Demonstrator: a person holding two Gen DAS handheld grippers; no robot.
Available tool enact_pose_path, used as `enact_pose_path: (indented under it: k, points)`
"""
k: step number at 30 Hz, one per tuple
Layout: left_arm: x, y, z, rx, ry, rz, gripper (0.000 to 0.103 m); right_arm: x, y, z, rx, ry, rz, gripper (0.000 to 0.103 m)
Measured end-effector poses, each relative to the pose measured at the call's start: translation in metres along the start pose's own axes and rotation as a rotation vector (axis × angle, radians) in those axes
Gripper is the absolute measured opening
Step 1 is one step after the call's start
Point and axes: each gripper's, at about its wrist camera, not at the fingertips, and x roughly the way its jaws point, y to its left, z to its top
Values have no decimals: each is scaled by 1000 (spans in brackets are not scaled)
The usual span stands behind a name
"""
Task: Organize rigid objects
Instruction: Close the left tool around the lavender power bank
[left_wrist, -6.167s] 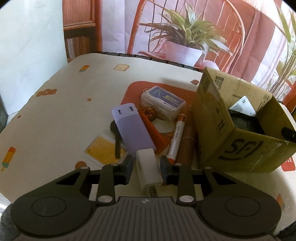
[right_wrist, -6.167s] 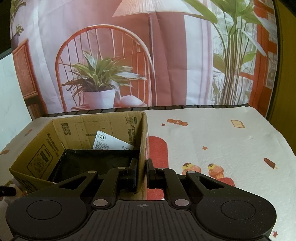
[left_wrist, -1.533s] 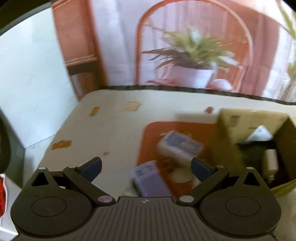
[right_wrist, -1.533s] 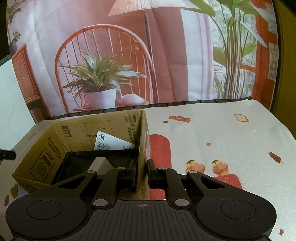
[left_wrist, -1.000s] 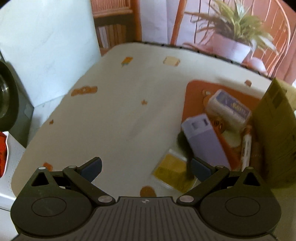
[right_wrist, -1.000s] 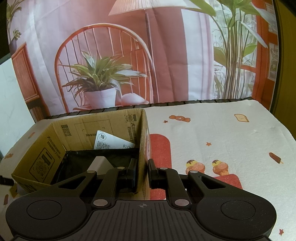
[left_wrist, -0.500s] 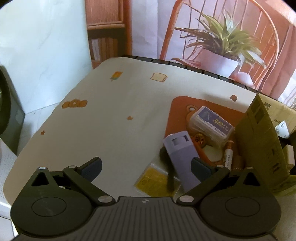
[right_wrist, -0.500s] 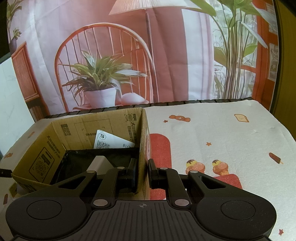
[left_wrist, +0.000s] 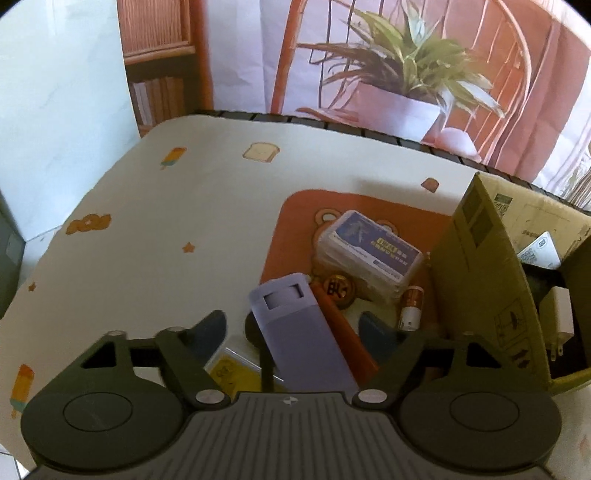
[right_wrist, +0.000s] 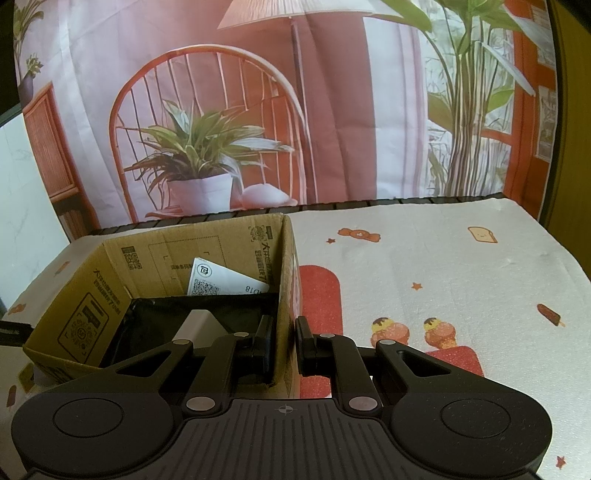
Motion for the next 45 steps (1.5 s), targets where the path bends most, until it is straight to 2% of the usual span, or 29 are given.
enact_pose_path:
  k: [2,4,45]
  points:
    - [4,1,-1,-14,13,-9,59,0,0,0,1,0,0,13]
    - [4,3,-3,-20,12,-18,51,0,0,0,0,0,0,13]
    - [1,4,-11,-9,28,-48,49,-1,0,-1,-1,-1,-1,13]
